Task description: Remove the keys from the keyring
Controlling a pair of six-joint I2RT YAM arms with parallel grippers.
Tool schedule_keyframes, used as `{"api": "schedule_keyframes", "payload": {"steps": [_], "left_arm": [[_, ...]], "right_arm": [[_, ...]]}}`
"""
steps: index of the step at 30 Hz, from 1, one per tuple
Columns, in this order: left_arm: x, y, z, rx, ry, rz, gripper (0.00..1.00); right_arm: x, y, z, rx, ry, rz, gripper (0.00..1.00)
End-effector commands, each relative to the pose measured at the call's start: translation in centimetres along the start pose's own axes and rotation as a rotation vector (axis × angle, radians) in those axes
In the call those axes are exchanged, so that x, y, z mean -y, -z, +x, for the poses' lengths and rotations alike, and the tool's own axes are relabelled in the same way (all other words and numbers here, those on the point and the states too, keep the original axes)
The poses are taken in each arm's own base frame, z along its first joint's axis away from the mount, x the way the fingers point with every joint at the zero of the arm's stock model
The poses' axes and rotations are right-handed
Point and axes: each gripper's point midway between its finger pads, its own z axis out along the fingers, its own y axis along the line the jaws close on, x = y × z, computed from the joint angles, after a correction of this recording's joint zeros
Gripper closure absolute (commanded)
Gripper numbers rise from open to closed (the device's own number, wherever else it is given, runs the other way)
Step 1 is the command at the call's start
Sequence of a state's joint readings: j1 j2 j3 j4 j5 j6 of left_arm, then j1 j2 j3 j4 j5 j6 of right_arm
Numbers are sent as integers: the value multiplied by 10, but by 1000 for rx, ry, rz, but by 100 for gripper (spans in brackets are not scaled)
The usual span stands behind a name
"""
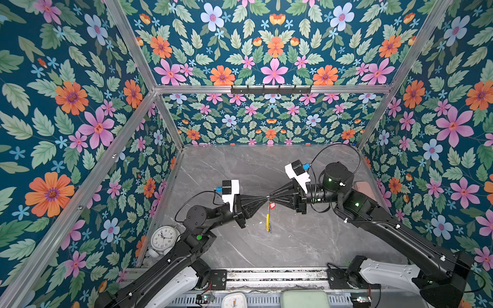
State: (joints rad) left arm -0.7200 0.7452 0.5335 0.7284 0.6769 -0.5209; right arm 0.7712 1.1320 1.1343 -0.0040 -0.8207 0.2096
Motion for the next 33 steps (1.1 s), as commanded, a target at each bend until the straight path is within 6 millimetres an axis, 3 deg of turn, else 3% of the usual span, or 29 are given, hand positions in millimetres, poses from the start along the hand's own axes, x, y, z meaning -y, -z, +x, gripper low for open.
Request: {"api": "schedule_keyframes", "payload": {"steps": [1, 14, 18, 22, 33], "left_arm": [[5, 0, -10, 38, -32, 16, 100], [0, -2, -9, 29, -18, 1, 99], [0, -3, -8, 16, -2, -3, 77], [-2, -3, -5, -15, 15, -25, 64], [-17, -16, 27, -262, 145, -68, 59]], "right_arm": [[-6, 0, -8, 23, 13, -27, 87], [-4, -1, -3, 3, -5, -26, 100], [1, 1, 3, -15, -5, 13, 100], [11, 7, 12, -61, -26, 63, 100], [25, 24, 30, -220, 1, 201, 100]]}}
